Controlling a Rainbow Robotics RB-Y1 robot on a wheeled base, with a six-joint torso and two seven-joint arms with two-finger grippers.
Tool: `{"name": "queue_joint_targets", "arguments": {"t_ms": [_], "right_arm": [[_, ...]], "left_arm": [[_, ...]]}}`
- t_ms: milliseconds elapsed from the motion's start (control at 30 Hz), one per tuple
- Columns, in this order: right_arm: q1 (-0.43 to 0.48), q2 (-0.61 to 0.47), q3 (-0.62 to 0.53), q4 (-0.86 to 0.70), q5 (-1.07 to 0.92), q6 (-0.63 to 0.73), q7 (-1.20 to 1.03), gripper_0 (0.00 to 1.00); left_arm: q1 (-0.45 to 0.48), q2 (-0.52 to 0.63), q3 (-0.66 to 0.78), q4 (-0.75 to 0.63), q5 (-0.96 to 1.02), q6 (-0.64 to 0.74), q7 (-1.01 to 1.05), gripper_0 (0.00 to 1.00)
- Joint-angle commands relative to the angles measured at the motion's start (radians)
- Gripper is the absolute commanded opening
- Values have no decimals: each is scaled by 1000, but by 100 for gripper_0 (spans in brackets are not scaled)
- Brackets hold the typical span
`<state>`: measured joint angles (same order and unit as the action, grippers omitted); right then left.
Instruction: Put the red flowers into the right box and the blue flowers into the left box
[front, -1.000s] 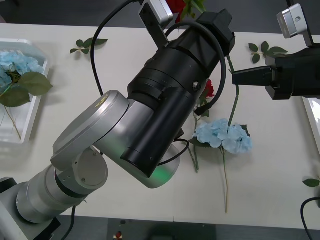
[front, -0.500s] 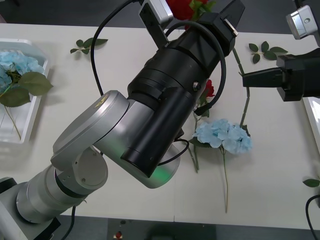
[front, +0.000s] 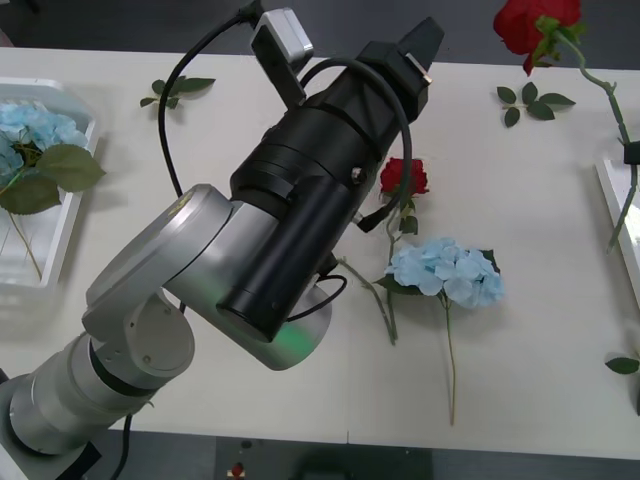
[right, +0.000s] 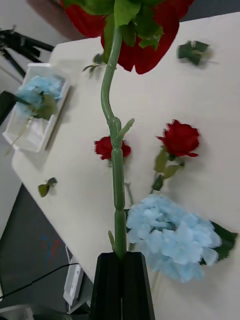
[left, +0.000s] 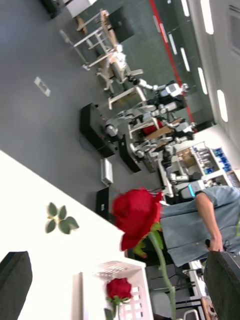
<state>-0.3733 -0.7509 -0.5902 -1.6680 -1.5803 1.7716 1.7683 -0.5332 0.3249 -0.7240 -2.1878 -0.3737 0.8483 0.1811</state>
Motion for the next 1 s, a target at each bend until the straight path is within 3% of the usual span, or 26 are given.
{"name": "queue_joint_targets", "arguments": {"t_ms": [33,267,367,633,1000], "right_arm": [[14,-73,-14,22,115,-24,-29,0],[106,-147,-33,22,345,-138,-39,0],[125,-163,-37,33,451,-172,-49,0],[123,-205,-36,142,637,-294,-49,0],[125,-208,61,301,792,-546,-46,0]], "left_arm": [[19,60,11,-50,67,-11,-3,100],[75,118,-6,-50,194,-9,-25,100],[81,138,-20,-52,260,55,-23,100],[73,132,-55,-38,351,230,-22,100],[21,108,-104,131,400,245,15,100]]}}
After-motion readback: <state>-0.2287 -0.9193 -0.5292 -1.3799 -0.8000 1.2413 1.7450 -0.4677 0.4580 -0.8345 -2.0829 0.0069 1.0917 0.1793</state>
